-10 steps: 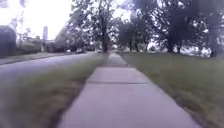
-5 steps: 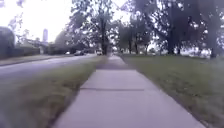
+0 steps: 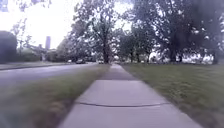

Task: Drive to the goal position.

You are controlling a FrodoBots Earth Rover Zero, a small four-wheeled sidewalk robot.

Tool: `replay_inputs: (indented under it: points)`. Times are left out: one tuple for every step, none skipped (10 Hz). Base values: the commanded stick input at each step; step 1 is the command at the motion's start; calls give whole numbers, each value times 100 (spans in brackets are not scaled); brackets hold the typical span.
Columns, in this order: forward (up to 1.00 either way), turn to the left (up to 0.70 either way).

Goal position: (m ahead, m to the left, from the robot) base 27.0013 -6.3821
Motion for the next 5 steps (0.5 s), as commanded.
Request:
replay_inputs:
  points:
    - [70, 0]
    - [70, 0]
    - [70, 0]
    - [70, 0]
    - [70, 0]
